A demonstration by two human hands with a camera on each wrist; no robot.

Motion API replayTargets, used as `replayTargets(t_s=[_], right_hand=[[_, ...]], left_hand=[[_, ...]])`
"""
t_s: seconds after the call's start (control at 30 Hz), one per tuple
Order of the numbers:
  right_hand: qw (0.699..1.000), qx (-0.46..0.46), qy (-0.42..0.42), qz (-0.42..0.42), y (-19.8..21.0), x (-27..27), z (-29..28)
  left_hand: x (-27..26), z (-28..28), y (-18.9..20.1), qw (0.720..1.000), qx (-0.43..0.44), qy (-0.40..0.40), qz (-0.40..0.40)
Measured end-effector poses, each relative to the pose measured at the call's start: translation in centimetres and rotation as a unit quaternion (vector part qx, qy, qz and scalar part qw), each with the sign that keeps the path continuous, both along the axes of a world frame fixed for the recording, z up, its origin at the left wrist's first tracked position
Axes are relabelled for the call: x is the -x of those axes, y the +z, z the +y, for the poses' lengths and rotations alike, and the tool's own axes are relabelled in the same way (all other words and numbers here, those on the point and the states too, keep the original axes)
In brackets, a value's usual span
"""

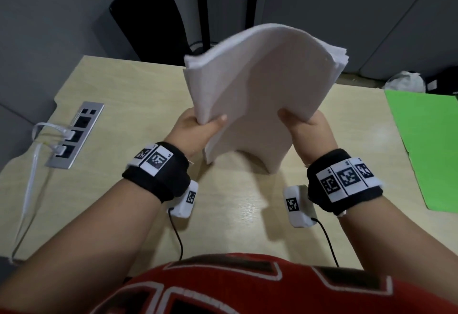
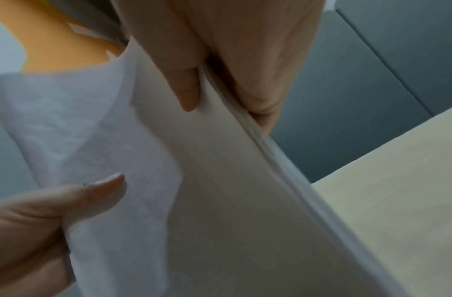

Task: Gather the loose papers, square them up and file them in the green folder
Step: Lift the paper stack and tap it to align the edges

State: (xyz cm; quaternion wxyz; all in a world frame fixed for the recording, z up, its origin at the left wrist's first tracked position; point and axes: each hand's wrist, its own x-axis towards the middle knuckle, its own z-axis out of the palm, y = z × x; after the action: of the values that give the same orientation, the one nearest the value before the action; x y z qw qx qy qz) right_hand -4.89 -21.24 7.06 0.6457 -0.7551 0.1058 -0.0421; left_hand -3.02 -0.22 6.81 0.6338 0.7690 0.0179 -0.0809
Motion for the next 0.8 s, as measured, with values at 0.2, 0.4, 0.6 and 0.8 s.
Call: replayTargets(t_s=[0.2, 0.4, 0.6, 0.8], right_hand=[[0.992, -0.052, -0.031, -0.109, 1.4, 0.3, -0.1], [0.992, -0.012, -0.033, -0.125, 2.4, -0.2, -0.2], [0.956, 0.194, -0.102, -0.196, 3.5, -0.7, -1.2], [0.872, 0.398, 0.123, -0.259, 4.4, -1.0, -0.7]], left_hand=[[-0.3, 0.8, 1.7, 0.995, 0.036, 0.037, -0.09], [-0.4, 0.8, 1.5, 0.993, -0.083, 0.059, -0.06], [-1.5, 2.2, 4.2, 0.942, -0.25, -0.065, -0.214], [-1.9, 2.1, 5.1, 0.882, -0.358, -0.16, -0.261]])
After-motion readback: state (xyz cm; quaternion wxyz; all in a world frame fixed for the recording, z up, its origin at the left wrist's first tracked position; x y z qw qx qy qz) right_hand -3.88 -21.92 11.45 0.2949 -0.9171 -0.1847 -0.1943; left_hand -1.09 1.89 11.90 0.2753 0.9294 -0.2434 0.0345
